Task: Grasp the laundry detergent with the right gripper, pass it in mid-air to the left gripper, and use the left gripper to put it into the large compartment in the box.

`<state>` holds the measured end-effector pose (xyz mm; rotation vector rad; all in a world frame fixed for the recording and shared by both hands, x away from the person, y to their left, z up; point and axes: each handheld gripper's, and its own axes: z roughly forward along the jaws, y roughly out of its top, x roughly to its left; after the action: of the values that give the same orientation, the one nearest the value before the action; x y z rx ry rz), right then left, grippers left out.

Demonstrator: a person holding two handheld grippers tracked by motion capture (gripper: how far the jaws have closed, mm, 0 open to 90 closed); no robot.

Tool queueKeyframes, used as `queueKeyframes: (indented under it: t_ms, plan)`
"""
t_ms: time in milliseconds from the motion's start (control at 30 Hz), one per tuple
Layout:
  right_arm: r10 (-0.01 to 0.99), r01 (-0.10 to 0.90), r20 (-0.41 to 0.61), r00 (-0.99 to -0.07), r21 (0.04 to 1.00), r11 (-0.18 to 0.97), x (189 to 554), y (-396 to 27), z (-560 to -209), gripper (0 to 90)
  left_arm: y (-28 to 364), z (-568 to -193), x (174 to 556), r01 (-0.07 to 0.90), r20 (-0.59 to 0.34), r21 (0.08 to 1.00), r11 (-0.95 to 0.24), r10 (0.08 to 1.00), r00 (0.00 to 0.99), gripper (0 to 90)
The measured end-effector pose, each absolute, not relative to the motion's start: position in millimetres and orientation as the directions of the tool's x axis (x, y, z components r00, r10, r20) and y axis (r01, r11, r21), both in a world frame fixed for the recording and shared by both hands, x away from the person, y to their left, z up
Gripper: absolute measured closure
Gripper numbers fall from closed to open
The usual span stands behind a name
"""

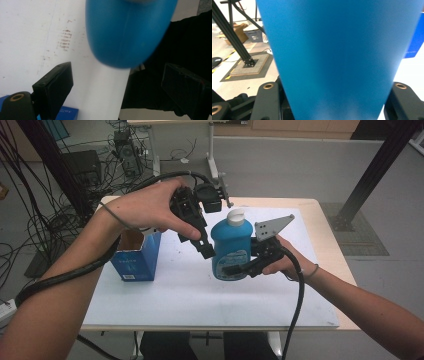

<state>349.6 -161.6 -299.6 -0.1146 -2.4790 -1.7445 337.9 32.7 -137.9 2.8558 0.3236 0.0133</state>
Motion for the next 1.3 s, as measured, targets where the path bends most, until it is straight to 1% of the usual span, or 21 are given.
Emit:
queueKeyframes:
  t_ms: [267, 533, 1300]
  plan:
    - [-0.033, 0.108, 0.125, -0.992, 0.937, 0.331, 345.2, -147.2, -296.8, 40.2, 28.0, -138.9, 336.9, 0.203, -0.024, 0.279, -0.939, 0.204, 0.979, 10.6]
    - [-0.043, 0.103, 0.124, -0.991, 0.937, 0.333, 343.4, -140.1, -297.3, 40.2, 22.8, -142.5, 337.4, 0.188, -0.035, 0.297, -0.936, 0.186, 0.982, 10.7]
    - [-0.037, 0.096, 0.115, -0.993, 0.937, 0.336, 344.1, -140.1, -297.9, 40.1, 21.3, -141.7, 336.0, 0.182, -0.031, 0.299, -0.937, 0.181, 0.983, 10.7]
